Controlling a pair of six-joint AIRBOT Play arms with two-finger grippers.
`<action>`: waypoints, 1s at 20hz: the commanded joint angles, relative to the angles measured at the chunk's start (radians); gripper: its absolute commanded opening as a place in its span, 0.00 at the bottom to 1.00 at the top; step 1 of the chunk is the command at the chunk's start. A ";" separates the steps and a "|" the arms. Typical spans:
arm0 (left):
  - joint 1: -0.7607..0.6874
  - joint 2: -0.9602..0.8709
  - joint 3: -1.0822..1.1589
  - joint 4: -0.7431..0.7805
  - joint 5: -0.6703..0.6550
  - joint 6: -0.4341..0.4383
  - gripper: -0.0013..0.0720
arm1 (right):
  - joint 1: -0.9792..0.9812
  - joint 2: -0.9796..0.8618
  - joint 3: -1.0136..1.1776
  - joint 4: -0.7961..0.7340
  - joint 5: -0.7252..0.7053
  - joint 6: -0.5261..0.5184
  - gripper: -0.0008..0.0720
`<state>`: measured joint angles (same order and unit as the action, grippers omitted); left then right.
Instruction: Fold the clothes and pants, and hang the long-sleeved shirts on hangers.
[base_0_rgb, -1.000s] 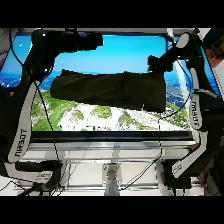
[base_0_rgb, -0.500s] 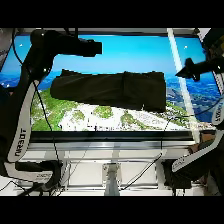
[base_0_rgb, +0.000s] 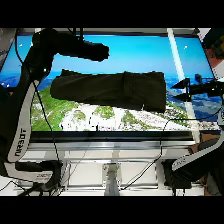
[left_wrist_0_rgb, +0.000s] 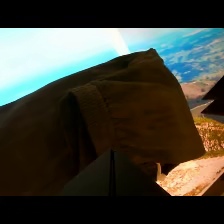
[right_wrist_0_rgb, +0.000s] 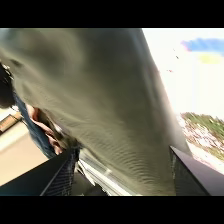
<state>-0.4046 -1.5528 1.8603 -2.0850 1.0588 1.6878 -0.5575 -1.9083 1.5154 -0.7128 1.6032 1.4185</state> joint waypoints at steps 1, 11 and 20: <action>0.001 0.000 0.000 -0.026 0.005 0.021 0.03 | 0.029 0.000 -0.036 -0.005 -0.003 -0.052 0.86; 0.001 0.000 0.000 -0.025 0.005 0.031 0.03 | 0.102 -0.023 -0.034 -0.079 -0.018 -0.131 0.94; 0.001 -0.016 -0.003 -0.002 0.016 0.030 0.03 | 0.210 -0.034 -0.034 -0.095 -0.019 -0.181 0.06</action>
<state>-0.4046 -1.5589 1.8587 -2.0975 1.0641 1.7176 -0.3569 -1.9434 1.4811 -0.7925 1.5692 1.2297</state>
